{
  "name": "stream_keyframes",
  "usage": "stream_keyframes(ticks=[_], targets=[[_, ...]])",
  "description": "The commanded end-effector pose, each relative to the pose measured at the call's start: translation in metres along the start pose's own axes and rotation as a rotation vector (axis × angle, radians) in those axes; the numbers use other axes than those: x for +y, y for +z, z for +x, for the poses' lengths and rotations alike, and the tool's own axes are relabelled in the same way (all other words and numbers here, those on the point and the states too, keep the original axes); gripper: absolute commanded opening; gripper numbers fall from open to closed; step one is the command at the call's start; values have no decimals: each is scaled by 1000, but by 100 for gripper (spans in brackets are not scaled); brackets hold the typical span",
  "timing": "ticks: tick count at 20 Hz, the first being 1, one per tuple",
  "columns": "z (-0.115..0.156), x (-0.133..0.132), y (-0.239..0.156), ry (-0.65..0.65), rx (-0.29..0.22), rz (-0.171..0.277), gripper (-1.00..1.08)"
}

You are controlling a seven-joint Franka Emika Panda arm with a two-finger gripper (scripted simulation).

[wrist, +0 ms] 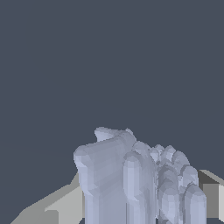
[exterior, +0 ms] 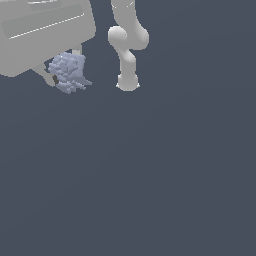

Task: Pick up the object and move it to a goal position.

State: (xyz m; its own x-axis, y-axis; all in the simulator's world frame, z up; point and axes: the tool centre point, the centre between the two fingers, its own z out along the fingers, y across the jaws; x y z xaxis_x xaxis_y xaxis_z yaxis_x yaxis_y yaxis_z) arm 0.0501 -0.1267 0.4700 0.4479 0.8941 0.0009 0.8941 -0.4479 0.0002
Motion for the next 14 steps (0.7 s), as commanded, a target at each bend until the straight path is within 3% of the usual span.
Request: stream_keyframes(ticks=[1,14], targets=[[-3,3,-10,0,0,1,-100],[-10,10,-34,0,-1,0,-100]])
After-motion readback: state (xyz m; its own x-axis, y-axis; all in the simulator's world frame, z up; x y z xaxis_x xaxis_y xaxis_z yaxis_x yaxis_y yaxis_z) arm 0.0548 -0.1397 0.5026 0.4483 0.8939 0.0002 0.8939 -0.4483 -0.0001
